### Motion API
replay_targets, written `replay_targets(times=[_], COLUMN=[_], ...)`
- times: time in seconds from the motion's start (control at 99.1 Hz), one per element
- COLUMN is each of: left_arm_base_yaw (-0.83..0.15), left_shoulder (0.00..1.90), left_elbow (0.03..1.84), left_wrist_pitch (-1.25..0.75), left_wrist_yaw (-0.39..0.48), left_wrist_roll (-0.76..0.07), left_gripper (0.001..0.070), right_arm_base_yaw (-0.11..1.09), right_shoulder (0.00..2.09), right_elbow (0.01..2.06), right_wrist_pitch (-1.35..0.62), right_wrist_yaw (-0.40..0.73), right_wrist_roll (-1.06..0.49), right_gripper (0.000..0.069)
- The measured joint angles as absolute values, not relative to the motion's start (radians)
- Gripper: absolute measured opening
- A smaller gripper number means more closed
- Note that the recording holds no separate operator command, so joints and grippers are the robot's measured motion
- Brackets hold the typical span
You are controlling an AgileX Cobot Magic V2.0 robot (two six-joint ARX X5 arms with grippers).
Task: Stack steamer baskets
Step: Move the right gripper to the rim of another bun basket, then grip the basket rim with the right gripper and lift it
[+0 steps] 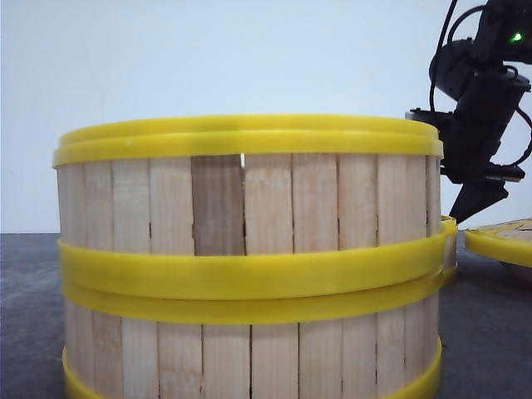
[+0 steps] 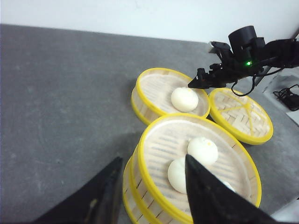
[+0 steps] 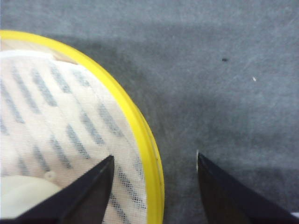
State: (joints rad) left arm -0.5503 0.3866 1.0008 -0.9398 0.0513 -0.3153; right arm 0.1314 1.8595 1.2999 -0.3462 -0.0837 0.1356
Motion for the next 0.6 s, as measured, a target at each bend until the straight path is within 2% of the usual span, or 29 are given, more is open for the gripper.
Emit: replay_targets(times=[0.151, 0.333, 0.596], left_arm_base_yaw=[-0.55, -0.55, -0.55], left_shoulder=[0.387, 0.387, 0.387], left_elbow=[1.001, 1.001, 1.001], left_wrist_pitch=[-0.939, -0.939, -0.939], left_wrist_yaw=[0.051, 0.051, 0.051], left_wrist_roll=[-0.316, -0.316, -0.316], left_gripper=[0.0241, 0.0241, 0.0241], right_arm_base_yaw=[0.132, 0.132, 0.137], right_shoulder=[1.877, 1.88, 1.903], right_elbow=[1.3, 1.3, 1.303], right_wrist_pitch=[-0.338, -0.338, -0.336], right_wrist_yaw=[-0.079, -0.079, -0.082], right_wrist_roll=[0.139, 0.141, 0.172], right_gripper=[0.032, 0.0172, 0.0057])
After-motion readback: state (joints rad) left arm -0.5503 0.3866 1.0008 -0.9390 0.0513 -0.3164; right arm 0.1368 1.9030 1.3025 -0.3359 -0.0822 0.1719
